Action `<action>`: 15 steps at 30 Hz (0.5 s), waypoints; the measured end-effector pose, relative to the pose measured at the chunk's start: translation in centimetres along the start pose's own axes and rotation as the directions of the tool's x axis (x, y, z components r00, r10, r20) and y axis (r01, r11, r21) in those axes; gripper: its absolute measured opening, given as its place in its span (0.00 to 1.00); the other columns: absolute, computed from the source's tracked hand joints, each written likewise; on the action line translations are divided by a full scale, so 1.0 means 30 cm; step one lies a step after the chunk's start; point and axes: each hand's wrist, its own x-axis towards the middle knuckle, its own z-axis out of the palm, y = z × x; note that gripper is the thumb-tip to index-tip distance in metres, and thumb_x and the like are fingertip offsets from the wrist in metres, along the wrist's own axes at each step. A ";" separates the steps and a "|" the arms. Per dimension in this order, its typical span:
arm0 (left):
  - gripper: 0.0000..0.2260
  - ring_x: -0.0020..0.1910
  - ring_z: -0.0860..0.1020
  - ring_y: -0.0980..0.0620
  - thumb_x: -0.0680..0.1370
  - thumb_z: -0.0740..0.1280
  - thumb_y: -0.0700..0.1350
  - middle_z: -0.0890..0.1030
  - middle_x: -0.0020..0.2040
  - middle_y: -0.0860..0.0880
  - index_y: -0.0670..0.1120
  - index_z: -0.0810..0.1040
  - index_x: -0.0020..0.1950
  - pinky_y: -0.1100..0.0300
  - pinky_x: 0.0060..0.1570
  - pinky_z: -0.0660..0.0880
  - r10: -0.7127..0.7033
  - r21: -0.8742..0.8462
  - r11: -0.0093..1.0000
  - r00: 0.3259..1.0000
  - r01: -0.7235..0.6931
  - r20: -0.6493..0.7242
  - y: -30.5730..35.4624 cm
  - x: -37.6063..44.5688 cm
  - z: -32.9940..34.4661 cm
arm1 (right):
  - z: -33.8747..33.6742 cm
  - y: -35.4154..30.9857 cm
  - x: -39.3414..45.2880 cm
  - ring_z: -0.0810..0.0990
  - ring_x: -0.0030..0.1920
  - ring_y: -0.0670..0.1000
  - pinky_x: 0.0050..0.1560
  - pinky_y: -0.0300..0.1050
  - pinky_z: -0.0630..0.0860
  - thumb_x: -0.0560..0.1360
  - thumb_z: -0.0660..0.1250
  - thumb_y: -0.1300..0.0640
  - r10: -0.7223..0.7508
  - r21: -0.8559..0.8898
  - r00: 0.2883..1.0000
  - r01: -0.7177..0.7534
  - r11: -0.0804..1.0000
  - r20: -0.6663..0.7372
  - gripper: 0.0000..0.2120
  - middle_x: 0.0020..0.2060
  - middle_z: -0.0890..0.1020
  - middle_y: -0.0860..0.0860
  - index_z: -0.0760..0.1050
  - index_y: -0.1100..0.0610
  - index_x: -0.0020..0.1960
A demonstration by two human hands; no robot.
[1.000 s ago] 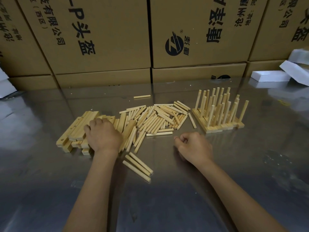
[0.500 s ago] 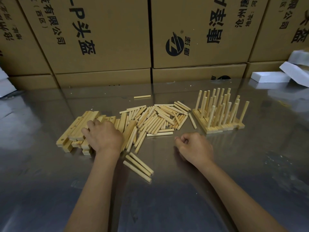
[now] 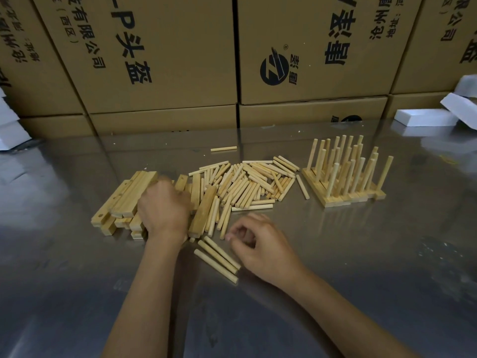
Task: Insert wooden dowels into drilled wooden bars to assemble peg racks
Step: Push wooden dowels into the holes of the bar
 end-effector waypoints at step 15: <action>0.15 0.40 0.83 0.54 0.73 0.77 0.42 0.83 0.44 0.51 0.54 0.82 0.57 0.64 0.44 0.80 0.521 -0.786 0.602 0.677 0.139 0.519 0.211 -0.149 0.015 | -0.179 0.014 0.054 0.77 0.38 0.52 0.41 0.45 0.74 0.82 0.63 0.57 0.612 0.767 0.791 -0.397 0.504 0.008 0.11 0.37 0.82 0.55 0.79 0.64 0.56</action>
